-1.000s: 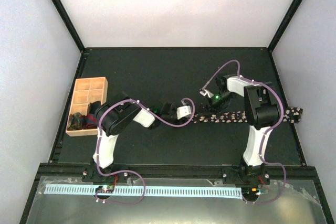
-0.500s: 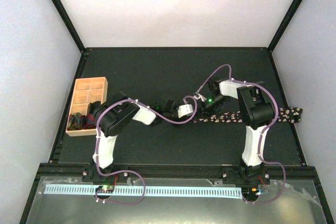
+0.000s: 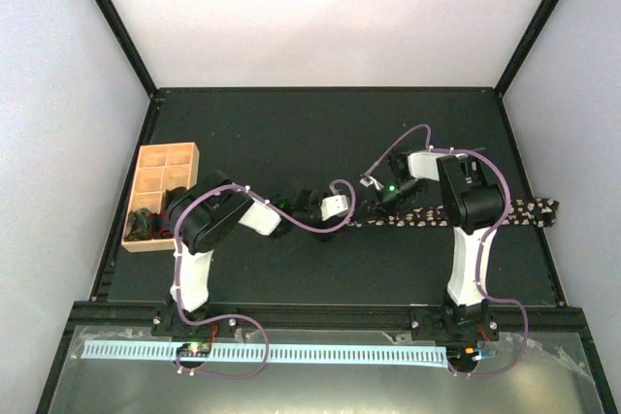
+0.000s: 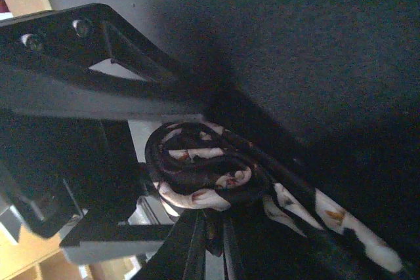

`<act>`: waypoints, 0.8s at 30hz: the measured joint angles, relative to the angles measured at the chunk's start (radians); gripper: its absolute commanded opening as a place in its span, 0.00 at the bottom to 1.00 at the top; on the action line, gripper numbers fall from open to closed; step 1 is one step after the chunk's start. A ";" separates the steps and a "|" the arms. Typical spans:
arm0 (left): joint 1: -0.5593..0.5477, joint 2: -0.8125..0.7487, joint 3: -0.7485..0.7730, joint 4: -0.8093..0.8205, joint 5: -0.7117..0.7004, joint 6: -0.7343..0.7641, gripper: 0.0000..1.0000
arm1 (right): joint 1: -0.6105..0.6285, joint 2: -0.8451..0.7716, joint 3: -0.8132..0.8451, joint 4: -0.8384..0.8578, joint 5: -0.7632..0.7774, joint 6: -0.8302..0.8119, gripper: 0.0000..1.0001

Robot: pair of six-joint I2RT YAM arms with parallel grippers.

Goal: Roll the ties
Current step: Roll the tie at the center of the board.

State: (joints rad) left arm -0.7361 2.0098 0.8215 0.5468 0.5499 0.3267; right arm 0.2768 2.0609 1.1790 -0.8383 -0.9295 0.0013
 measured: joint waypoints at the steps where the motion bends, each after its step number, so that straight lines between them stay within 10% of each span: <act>1: 0.006 -0.005 -0.023 0.029 0.006 -0.006 0.79 | -0.013 0.005 -0.003 0.000 -0.012 -0.004 0.02; 11: 0.023 0.066 -0.079 0.273 0.045 -0.029 0.75 | -0.089 0.085 0.008 -0.076 -0.119 -0.084 0.02; 17: 0.020 0.141 -0.019 0.345 0.080 -0.033 0.49 | -0.096 0.088 0.010 -0.090 -0.117 -0.103 0.02; 24: 0.012 0.131 -0.002 0.289 0.089 -0.003 0.38 | -0.103 0.085 0.031 -0.121 -0.096 -0.111 0.32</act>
State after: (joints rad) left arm -0.7242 2.1410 0.8196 0.8356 0.6392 0.3233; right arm 0.1734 2.1464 1.2095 -0.9596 -1.0256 -0.1101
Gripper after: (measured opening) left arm 0.388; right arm 0.190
